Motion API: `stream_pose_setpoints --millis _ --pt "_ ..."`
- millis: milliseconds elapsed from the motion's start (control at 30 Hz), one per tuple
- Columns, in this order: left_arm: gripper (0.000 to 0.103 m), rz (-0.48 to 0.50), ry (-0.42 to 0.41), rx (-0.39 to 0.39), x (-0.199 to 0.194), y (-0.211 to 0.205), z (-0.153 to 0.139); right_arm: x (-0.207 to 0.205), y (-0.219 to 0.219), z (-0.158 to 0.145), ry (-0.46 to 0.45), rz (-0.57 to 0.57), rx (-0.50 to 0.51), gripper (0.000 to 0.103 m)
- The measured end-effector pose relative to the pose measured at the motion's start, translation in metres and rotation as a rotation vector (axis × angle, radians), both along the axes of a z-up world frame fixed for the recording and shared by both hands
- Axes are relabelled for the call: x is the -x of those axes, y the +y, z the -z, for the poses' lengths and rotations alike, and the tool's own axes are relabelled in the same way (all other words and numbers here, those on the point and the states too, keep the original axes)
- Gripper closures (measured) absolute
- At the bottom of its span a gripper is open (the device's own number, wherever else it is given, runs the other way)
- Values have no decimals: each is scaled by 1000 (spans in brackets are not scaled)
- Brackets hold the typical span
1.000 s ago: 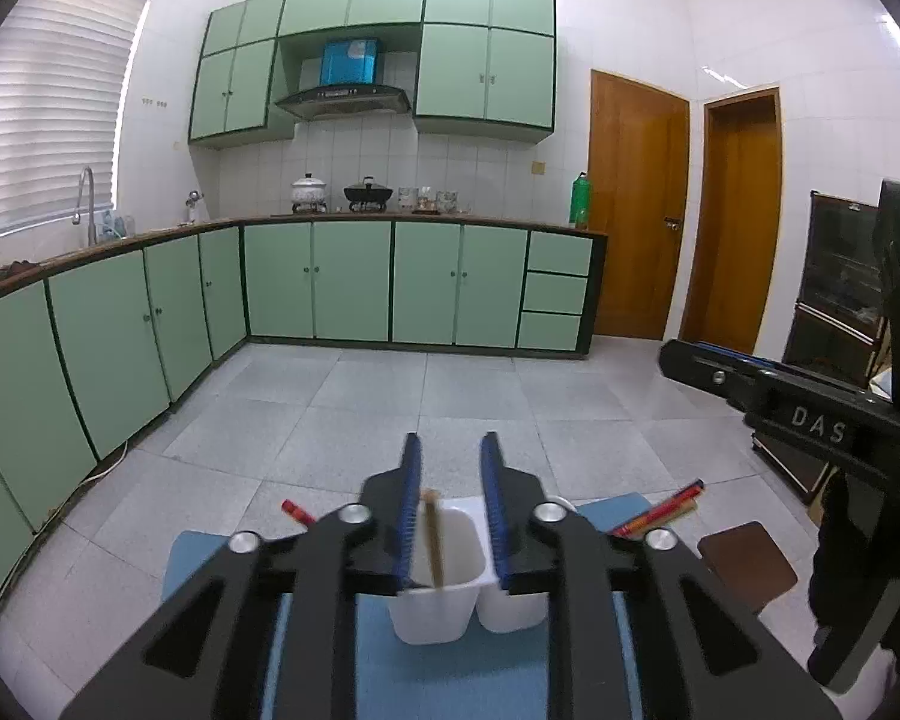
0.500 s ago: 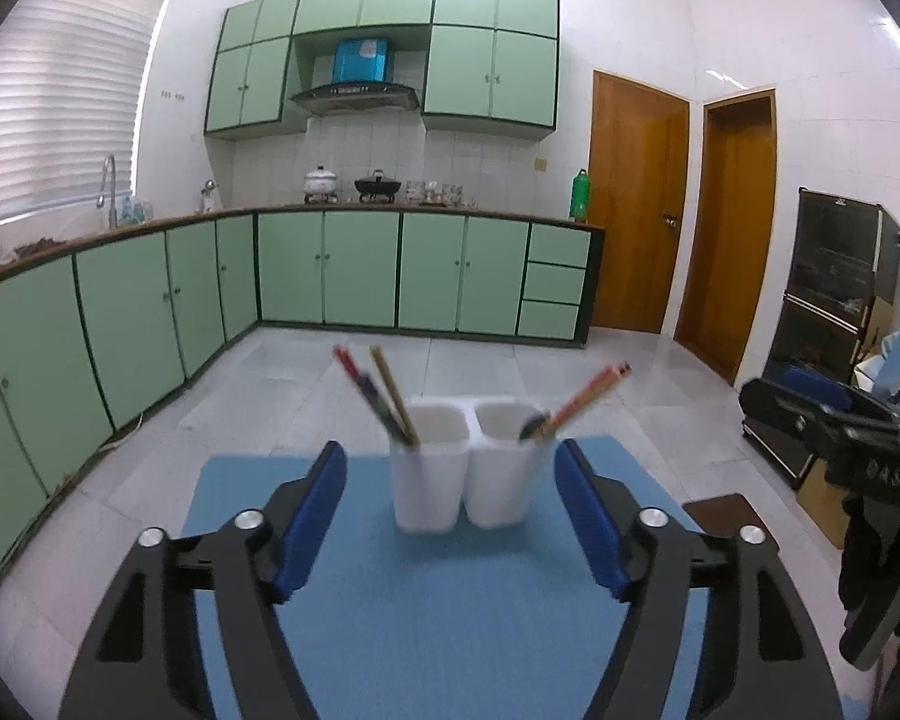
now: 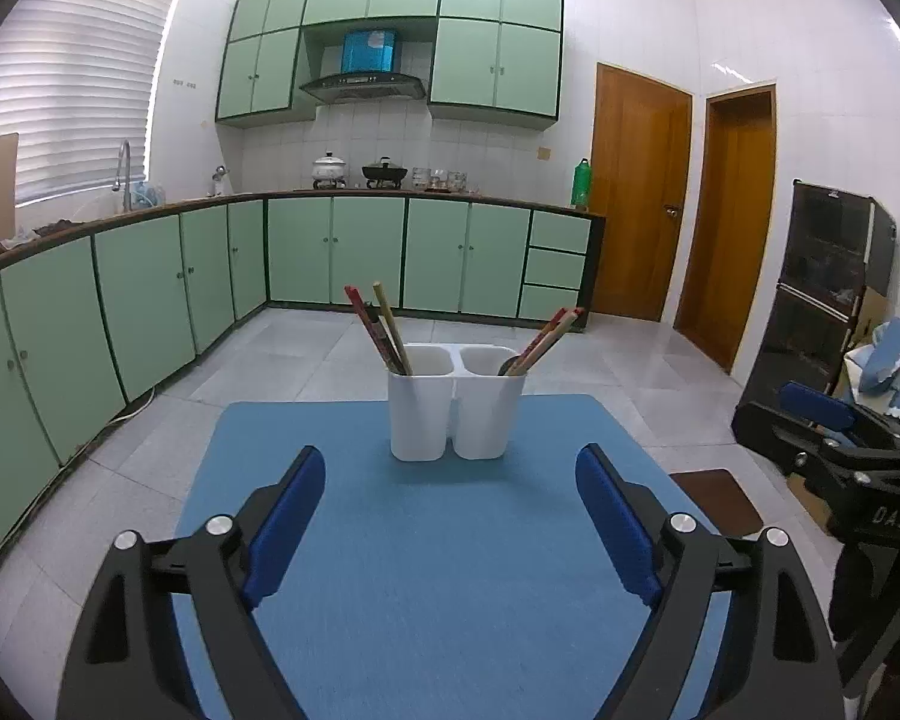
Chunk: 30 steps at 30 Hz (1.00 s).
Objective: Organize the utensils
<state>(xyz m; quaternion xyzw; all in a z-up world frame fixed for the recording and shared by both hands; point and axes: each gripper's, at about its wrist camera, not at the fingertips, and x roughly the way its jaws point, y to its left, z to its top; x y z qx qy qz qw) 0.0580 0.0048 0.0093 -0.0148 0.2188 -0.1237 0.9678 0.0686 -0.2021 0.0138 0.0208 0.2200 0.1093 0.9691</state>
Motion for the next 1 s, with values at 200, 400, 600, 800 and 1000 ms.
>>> stream_pose_setpoints --millis 200,400,600,800,1000 --pt "19 -4 -25 -13 14 1 -9 9 5 -7 -5 -13 17 6" --pt "17 -5 -59 -3 24 -1 -18 19 9 -16 -26 -25 23 6" --pt "17 -1 -89 -10 34 -4 -25 22 7 -24 -43 -31 18 6" --pt "17 -1 -107 -16 38 -8 -29 26 6 -25 -47 -34 13 6" --pt "17 -4 -111 -17 40 -8 -30 25 4 -25 -47 -35 12 6"
